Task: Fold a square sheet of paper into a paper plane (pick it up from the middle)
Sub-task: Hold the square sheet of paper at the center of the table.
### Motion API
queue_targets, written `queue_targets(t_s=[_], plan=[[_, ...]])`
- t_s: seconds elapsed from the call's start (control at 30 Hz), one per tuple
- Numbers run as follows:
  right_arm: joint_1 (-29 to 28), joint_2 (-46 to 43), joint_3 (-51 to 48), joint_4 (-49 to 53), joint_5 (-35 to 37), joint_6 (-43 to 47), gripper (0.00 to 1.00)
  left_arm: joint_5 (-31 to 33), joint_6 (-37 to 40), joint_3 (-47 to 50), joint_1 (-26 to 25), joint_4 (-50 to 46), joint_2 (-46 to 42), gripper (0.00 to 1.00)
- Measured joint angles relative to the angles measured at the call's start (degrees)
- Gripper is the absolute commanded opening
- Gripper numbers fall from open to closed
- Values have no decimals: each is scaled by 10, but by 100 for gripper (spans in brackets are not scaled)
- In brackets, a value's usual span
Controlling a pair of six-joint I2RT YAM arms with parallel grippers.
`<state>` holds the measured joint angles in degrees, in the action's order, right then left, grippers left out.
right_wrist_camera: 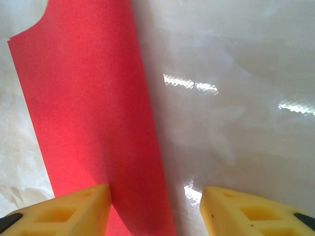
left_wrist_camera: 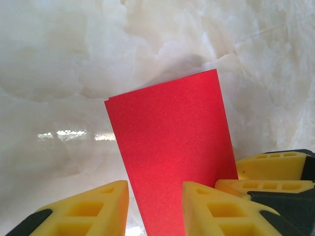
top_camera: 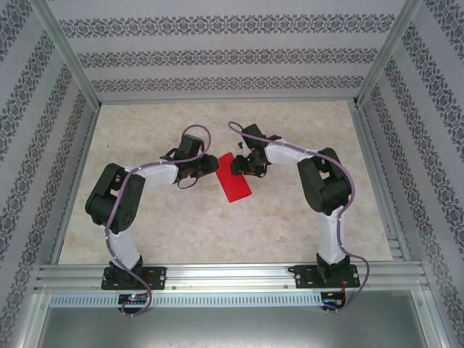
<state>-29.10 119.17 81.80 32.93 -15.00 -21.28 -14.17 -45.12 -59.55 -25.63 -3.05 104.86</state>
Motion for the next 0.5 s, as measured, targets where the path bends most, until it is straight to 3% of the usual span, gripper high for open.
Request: queue_targets(t_s=[0.5], plan=[[-2,12,23,26,6,3,55,-42,0,-31,0,-2,30,15]])
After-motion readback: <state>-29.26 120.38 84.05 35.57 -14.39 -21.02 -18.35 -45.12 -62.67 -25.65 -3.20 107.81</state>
